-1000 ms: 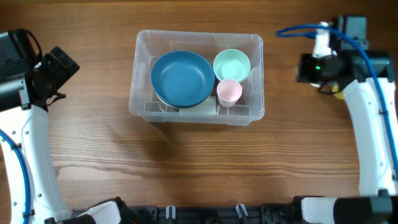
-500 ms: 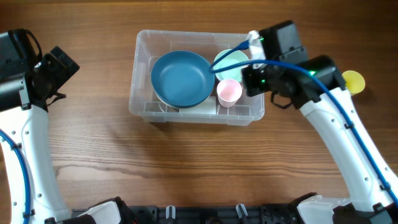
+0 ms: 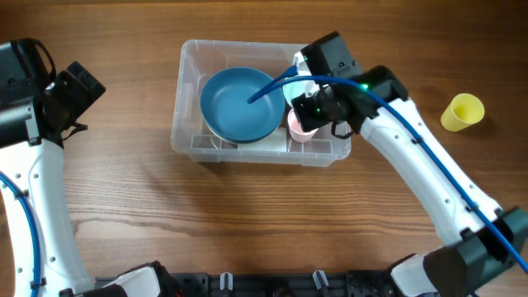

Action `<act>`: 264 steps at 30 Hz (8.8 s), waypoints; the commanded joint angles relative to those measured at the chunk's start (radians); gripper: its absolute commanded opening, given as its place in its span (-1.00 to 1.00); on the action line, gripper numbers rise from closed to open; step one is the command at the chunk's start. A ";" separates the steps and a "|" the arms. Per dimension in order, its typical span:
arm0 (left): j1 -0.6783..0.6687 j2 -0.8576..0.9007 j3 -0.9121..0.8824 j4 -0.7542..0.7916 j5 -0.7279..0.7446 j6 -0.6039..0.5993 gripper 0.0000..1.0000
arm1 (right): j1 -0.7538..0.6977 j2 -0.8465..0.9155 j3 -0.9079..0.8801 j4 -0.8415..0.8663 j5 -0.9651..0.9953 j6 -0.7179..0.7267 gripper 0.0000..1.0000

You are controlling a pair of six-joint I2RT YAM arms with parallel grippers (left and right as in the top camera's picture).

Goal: Pack container

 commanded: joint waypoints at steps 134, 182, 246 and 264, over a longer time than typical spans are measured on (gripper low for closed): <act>0.005 -0.008 0.013 0.000 0.001 -0.009 1.00 | -0.612 -0.064 0.115 -0.057 -0.074 -0.023 -0.91; 0.005 -0.008 0.013 0.000 0.001 -0.009 1.00 | 0.093 0.155 0.061 -0.050 0.164 0.016 -0.85; 0.005 -0.008 0.013 0.000 0.002 -0.009 0.99 | -0.302 -0.257 0.116 -0.030 0.171 0.119 0.99; 0.005 -0.008 0.013 0.000 0.001 -0.009 0.99 | -0.302 -1.065 -0.207 0.177 0.140 0.156 1.00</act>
